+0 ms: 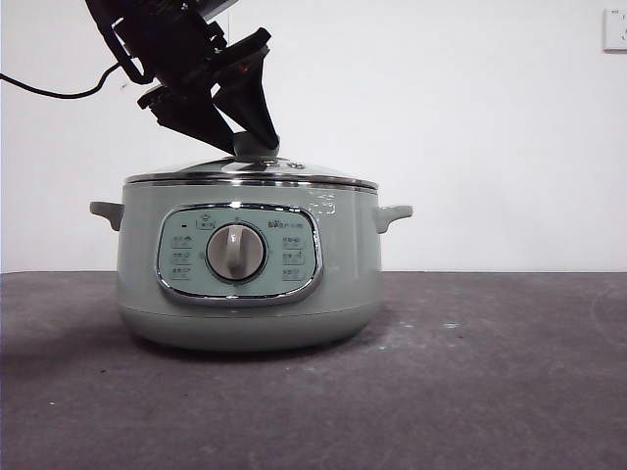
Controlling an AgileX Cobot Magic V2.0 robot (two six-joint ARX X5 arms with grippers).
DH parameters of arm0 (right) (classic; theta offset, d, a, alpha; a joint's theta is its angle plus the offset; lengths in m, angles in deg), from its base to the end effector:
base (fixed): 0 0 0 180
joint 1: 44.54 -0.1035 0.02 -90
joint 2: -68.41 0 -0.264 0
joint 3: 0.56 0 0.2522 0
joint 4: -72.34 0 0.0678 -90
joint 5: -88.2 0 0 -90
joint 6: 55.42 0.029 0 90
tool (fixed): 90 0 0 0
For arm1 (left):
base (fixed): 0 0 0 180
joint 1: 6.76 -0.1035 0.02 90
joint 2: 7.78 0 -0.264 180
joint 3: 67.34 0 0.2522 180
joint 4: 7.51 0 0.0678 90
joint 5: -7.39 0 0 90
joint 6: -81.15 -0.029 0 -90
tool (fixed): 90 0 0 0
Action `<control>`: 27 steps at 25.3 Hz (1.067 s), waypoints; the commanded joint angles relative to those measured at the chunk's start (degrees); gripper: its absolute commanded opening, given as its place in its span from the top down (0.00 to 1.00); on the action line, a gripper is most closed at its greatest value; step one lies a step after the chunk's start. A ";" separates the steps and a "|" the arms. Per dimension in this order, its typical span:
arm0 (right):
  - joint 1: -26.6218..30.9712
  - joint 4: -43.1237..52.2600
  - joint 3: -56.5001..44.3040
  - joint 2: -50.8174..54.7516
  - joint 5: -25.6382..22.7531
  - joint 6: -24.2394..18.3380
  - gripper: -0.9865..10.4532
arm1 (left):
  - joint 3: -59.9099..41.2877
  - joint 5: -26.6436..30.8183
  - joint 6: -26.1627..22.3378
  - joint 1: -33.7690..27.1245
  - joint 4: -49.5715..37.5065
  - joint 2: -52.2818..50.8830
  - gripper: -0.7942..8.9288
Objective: Pick up the pumpkin,open the lid,put the pumpkin in the pot,close the lid
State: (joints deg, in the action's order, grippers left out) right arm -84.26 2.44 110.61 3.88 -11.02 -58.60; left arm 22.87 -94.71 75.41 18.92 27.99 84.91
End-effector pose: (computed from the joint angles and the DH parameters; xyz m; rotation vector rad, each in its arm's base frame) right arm 0.1324 0.1039 0.4871 -0.2237 0.3595 0.5356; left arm 0.3219 -0.1615 0.2971 0.1727 0.6380 -0.6682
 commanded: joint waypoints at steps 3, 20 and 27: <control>0.00 0.28 -0.22 0.00 -0.13 0.70 0.31 | 0.87 0.04 -0.68 0.26 -1.49 0.68 0.93; 0.00 -6.73 -0.22 -0.02 0.28 0.79 0.31 | 0.87 0.02 -0.24 0.24 1.86 0.09 0.42; 0.00 -10.86 -0.22 -0.02 3.58 1.20 0.31 | 0.90 0.02 -0.24 0.24 4.13 -3.45 0.42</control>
State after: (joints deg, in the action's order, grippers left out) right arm -84.26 -8.40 110.61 3.88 -8.55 -58.19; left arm 23.37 -94.64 75.59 18.94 32.21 82.46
